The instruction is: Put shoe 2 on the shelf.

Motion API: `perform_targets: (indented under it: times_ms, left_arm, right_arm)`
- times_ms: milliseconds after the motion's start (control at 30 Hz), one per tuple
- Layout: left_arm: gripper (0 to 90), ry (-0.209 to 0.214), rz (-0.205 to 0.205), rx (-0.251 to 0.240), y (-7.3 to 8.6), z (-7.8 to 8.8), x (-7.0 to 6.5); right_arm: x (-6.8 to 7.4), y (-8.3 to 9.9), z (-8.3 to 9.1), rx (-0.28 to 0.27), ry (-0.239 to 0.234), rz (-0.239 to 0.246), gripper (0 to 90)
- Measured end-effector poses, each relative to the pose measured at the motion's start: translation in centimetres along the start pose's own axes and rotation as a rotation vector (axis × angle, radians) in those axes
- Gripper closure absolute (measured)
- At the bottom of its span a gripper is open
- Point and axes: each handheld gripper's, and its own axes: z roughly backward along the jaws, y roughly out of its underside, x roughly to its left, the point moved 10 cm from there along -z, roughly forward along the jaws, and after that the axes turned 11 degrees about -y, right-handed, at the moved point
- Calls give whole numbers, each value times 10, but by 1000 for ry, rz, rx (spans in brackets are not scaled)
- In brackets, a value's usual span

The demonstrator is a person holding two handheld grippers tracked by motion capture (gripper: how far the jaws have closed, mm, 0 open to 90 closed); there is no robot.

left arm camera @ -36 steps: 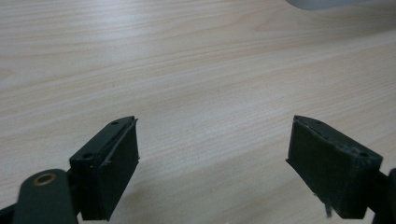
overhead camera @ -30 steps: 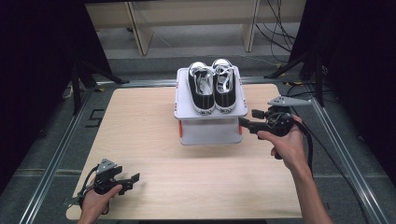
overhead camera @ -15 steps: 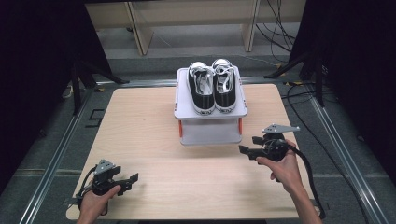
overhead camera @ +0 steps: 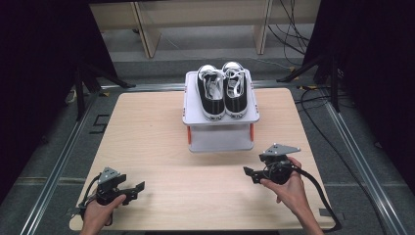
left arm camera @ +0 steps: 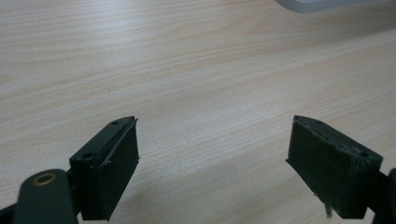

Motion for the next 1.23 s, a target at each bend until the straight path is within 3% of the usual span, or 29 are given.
perform_targets:
  times_ms: [100, 167, 200, 233, 433, 500, 567, 600, 633, 700, 733, 833, 867, 933, 967, 1033, 1133, 1167, 1233]
  left_arm:
    - [156, 8, 1, -8, 0, -1, -1]
    - [156, 8, 0, -8, 0, -1, -1]
    - [156, 8, 1, -8, -1, -1, -1]
    - [156, 10, 3, -10, -1, -1, -1]
    - [156, 9, 0, -6, 0, -1, -1]
    - [155, 10, 0, -6, 0, -1, -1]
    - [156, 16, 3, -4, 0, -1, -2]
    - [156, 4, -3, 6, 1, -1, -1]
    - [155, 6, -1, 6, 1, -1, -2]
    - [156, 22, -4, 3, 1, -1, -3]
    - [156, 25, 8, -4, 0, -2, -4]
    - [156, 17, -6, 2, 1, -1, -3]
    - [156, 14, -13, 4, 1, -2, -2]
    - [156, 16, -11, 4, 1, -2, -2]
    - [156, 16, -11, 4, 1, -2, -2]
    - [156, 21, -6, 6, 1, -1, -3]
    - [155, 22, -5, 5, 1, -1, -3]
    - [155, 17, -11, 6, 1, -2, -3]
    - [155, 18, -9, 5, 1, -2, -2]
  right_arm:
    - [4, 5, 0, -4, 5, 17, 248]
    - [7, 12, 0, -2, -19, -41, 236]
    - [6, 14, 0, -11, -34, -33, 236]
    - [6, 17, 1, -36, -16, -65, 245]
    - [4, 42, 0, -29, -41, -115, 227]
    - [3, 50, -2, -12, -36, -99, 214]
    - [8, 58, -4, -1, -61, -135, 208]
    - [7, 61, -5, 1, -48, -138, 205]
    - [9, 69, -4, 35, -45, -132, 204]
    - [11, 70, -4, 34, -52, -129, 205]
    - [9, 72, -3, 38, -37, -103, 206]
    - [10, 72, -4, 25, -40, -110, 206]
    - [7, 73, -4, 39, -27, -72, 206]
    - [8, 74, -6, 44, -41, -74, 207]
    - [12, 75, -7, 44, -67, -108, 207]
    - [9, 76, -7, 62, -39, -88, 212]
    - [10, 75, -7, 60, -34, -77, 211]
    - [12, 76, -9, 67, -70, -64, 209]
    - [11, 76, -8, 65, -28, -68, 209]
